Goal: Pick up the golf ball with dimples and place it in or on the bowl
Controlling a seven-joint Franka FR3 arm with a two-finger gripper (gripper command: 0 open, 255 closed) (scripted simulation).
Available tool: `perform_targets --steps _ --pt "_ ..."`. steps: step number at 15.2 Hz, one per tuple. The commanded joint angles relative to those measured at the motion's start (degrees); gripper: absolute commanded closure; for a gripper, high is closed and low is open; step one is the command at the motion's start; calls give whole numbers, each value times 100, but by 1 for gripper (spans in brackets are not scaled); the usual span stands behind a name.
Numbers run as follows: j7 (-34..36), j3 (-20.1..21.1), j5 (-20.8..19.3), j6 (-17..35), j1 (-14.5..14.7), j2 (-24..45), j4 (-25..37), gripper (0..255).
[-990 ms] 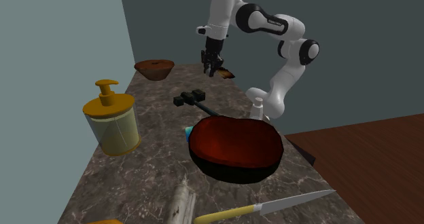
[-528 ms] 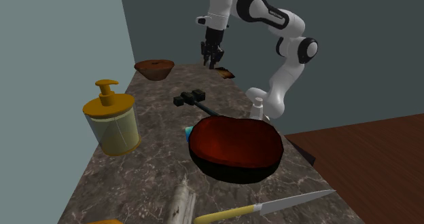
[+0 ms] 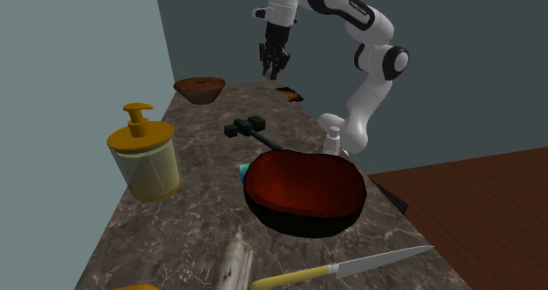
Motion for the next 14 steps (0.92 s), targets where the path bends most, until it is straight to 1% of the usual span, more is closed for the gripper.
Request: perform_targets --steps 1,8,14 --pt "206 187 110 -8 27 79 49 255" --pt "1138 1028 553 35 135 572 373 255" --pt "1943 1749 804 64 202 1207 907 255"
